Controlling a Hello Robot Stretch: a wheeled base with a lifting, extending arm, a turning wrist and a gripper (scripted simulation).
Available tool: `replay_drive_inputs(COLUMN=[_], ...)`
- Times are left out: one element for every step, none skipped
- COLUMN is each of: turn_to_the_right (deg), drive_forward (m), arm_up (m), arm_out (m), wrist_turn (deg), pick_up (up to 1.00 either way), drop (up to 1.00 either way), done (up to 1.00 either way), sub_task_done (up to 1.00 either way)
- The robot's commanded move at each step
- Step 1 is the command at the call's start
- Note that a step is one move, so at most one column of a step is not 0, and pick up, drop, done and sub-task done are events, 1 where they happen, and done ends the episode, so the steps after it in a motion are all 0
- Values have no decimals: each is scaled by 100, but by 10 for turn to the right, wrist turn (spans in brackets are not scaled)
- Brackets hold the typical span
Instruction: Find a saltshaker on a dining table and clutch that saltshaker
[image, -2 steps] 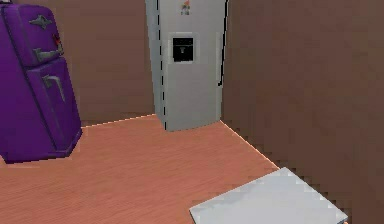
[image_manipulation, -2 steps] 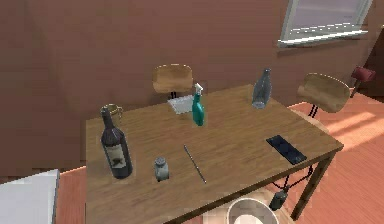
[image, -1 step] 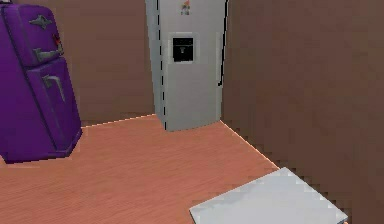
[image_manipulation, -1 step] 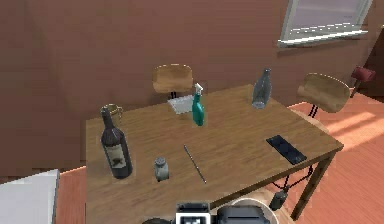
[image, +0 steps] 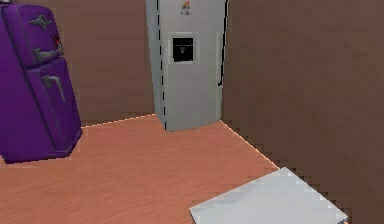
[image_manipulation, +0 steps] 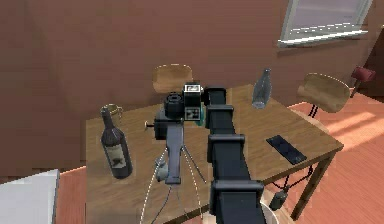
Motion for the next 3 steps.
replay_drive_inputs(turn_to_the_right=[0,0,0], drive_forward=[0,0,0], arm_up=[0,0,0], arm_out=[0,0,0], wrist_turn=[450,450,450], pick_up=[0,0,0], drop=[0,0,0], done=[0,0,0], sub_task_done=[0,0,0])
